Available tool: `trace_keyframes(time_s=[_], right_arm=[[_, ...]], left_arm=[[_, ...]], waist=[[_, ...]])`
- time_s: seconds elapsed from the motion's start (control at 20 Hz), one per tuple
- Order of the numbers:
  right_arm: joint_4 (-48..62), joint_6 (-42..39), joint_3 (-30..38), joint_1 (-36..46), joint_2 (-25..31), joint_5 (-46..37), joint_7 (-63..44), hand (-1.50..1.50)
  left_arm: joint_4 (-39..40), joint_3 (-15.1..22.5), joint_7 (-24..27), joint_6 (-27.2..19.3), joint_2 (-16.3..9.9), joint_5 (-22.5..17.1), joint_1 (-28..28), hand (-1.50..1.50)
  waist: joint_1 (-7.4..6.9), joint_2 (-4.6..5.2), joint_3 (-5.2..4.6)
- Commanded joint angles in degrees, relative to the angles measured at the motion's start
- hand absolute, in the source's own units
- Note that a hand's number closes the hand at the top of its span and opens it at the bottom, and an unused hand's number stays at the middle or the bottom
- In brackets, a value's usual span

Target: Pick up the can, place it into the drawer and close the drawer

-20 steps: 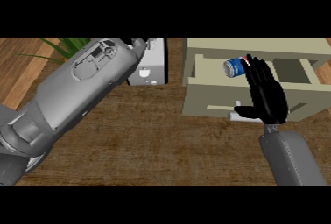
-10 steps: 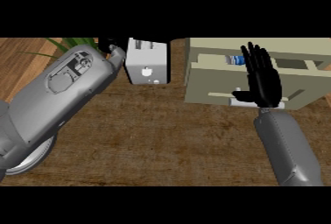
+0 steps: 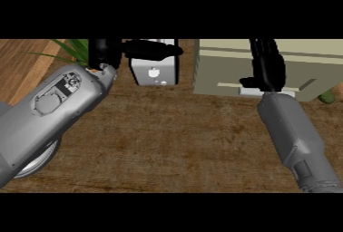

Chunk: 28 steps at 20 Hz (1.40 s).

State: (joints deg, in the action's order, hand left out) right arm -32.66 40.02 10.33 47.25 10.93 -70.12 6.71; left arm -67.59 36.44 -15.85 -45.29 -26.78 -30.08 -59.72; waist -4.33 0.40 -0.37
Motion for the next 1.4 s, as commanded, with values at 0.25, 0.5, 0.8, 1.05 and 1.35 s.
trace_keyframes(time_s=[0.25, 0.5, 0.8, 1.05, 1.35], right_arm=[[12.6, 2.4, 2.6, 11.3, 0.4, -0.1, -1.0, -1.5], [16.3, 1.1, 3.8, 16.0, 1.5, 0.1, -1.1, -1.5], [18.2, -0.3, 5.7, 18.3, 1.9, 2.0, 1.9, -1.5], [16.1, -0.9, 10.9, 19.1, -1.8, 9.0, 8.7, -1.5], [14.8, -1.8, 17.9, 18.9, -4.3, 17.1, 14.1, -1.5]], left_arm=[[-6.4, -0.8, 0.2, 0.2, -2.1, 1.2, 5.7, -1.5], [-5.5, -1.3, 2.4, 0.8, -1.6, 2.4, 8.8, -1.5], [-10.3, -1.5, 1.1, 1.6, -3.9, 2.5, 11.0, -1.5], [-9.7, -2.1, 4.2, 1.8, -3.4, 3.4, 13.1, -1.5], [-12.6, -2.7, 3.2, 1.8, -4.6, 3.2, 14.7, -1.5]], waist=[[-1.57, 0.94, 0.49], [-0.29, 1.26, 0.48], [-1.71, 1.29, 0.55], [-0.65, 1.29, 0.61], [-0.97, 0.83, 0.68]])
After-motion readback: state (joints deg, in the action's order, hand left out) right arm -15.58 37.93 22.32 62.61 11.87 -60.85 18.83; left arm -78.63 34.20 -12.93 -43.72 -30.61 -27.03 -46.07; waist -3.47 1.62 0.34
